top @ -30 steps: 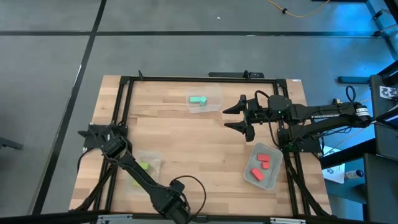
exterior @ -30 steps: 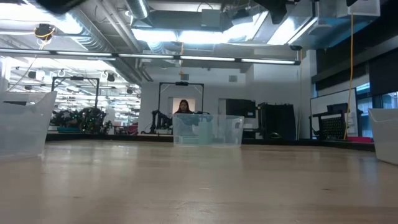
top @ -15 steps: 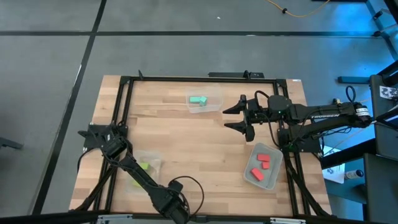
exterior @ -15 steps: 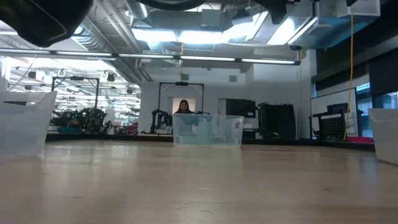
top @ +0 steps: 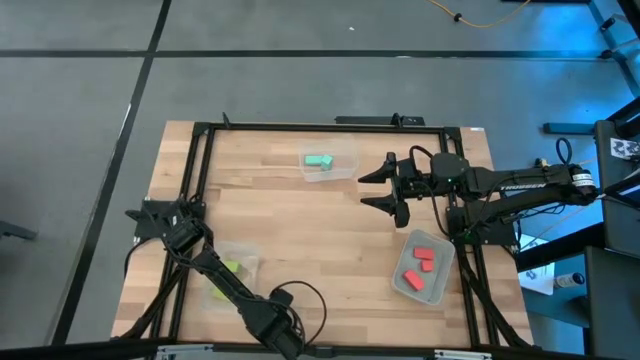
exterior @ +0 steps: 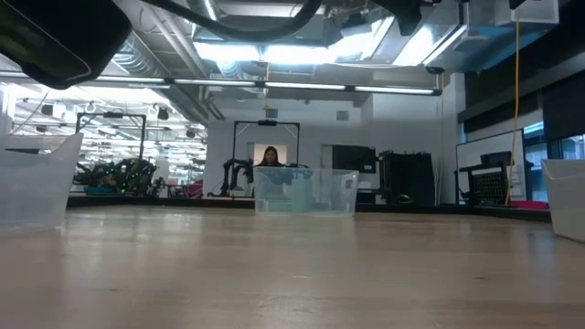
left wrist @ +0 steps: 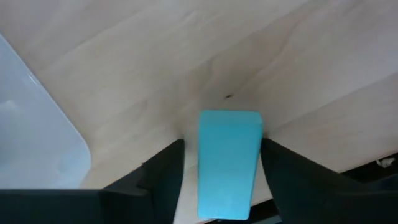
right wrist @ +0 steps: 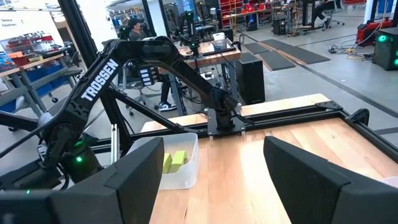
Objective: Sort & place blocks by color
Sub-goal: Put the blue block into the top transparent bin
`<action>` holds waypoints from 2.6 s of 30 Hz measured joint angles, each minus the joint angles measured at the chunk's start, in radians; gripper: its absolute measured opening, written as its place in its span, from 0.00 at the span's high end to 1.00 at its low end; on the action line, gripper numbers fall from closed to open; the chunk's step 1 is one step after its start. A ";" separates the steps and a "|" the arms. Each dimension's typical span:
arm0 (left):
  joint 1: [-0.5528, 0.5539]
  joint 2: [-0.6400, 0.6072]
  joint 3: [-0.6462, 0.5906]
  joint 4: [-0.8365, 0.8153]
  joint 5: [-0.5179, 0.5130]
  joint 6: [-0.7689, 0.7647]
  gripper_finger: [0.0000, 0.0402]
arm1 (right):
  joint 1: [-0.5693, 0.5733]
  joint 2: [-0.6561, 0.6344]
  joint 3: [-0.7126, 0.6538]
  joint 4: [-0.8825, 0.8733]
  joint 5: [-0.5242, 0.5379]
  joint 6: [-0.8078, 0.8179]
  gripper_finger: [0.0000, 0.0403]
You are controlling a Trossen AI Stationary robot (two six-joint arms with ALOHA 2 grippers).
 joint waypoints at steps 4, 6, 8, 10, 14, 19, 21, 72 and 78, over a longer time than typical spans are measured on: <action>0.002 0.000 -0.001 0.000 -0.018 0.005 0.64 | 0.000 0.000 0.000 0.000 0.000 -0.001 0.31; 0.002 0.000 -0.001 0.000 -0.028 0.009 0.71 | 0.000 0.000 0.000 0.000 0.000 -0.004 0.31; 0.005 0.000 -0.001 0.007 -0.029 0.028 0.72 | 0.000 0.000 0.000 0.000 0.000 -0.004 0.31; 0.006 -0.002 0.008 0.008 -0.041 0.054 0.72 | 0.000 0.000 0.000 0.000 0.000 -0.004 0.31; 0.010 -0.042 0.028 -0.011 -0.131 0.129 0.72 | 0.000 0.000 0.000 0.000 0.000 -0.004 0.31; 0.001 -0.188 0.032 -0.047 -0.393 0.215 0.72 | 0.000 0.000 0.000 0.000 0.000 -0.003 0.31; -0.006 -0.254 0.032 -0.079 -0.533 0.265 0.72 | 0.000 0.000 -0.001 -0.002 -0.005 -0.003 0.31; 0.798 -1.066 -0.924 1.494 -0.010 1.543 0.72 | 0.000 0.001 -0.001 0.014 -0.045 -0.048 0.31; 0.771 -1.066 -0.924 1.495 -0.081 1.542 0.72 | 0.000 0.001 -0.001 0.021 -0.045 -0.027 0.31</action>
